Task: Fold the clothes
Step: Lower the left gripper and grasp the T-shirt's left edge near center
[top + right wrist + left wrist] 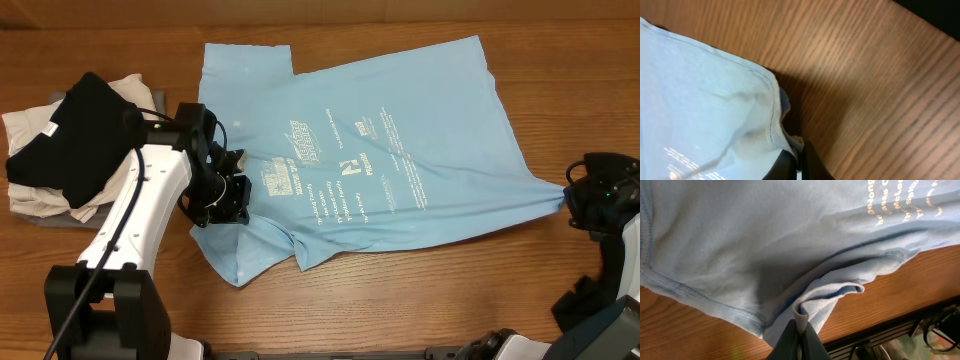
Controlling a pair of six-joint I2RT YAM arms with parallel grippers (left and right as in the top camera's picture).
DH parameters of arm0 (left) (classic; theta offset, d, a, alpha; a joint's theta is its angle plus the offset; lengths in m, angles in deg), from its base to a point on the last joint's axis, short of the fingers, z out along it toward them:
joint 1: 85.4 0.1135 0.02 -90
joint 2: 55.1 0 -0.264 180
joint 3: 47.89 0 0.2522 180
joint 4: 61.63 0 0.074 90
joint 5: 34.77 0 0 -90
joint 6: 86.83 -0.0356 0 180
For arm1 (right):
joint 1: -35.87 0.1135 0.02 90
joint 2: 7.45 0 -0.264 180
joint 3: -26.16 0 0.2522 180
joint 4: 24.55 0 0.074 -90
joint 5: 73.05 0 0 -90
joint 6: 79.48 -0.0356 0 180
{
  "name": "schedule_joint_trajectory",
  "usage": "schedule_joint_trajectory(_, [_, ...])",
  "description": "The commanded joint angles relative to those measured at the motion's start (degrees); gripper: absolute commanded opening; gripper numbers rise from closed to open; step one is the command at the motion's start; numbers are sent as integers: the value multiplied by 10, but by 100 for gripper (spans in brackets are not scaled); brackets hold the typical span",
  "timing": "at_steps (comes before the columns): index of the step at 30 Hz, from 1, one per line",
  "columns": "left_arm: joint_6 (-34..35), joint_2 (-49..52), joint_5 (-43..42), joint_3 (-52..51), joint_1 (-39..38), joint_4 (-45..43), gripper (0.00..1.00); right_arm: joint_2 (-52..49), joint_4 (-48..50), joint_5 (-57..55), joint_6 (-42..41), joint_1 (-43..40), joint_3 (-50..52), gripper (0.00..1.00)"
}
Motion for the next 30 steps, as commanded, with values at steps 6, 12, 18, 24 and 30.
schedule_joint_trajectory(6, [-21, -21, 6, 1, 0, -24, 4, 3, 32, 12, -21, -1, -14, 4])
schedule_joint_trajectory(12, [-20, -22, 16, 1, 0, -81, 4, 3, 43, 11, -29, -1, -14, 4])
schedule_joint_trajectory(18, [-21, -22, 23, 1, 0, -90, 4, 3, 46, 11, -31, -1, -14, 5])
schedule_joint_trajectory(24, [-27, -27, 24, 5, 0, -91, 4, 3, 62, 11, -31, -1, -14, 4])
schedule_joint_trajectory(30, [-27, -31, 24, 22, 0, -89, 4, 3, 82, 11, -33, -1, -14, 5])
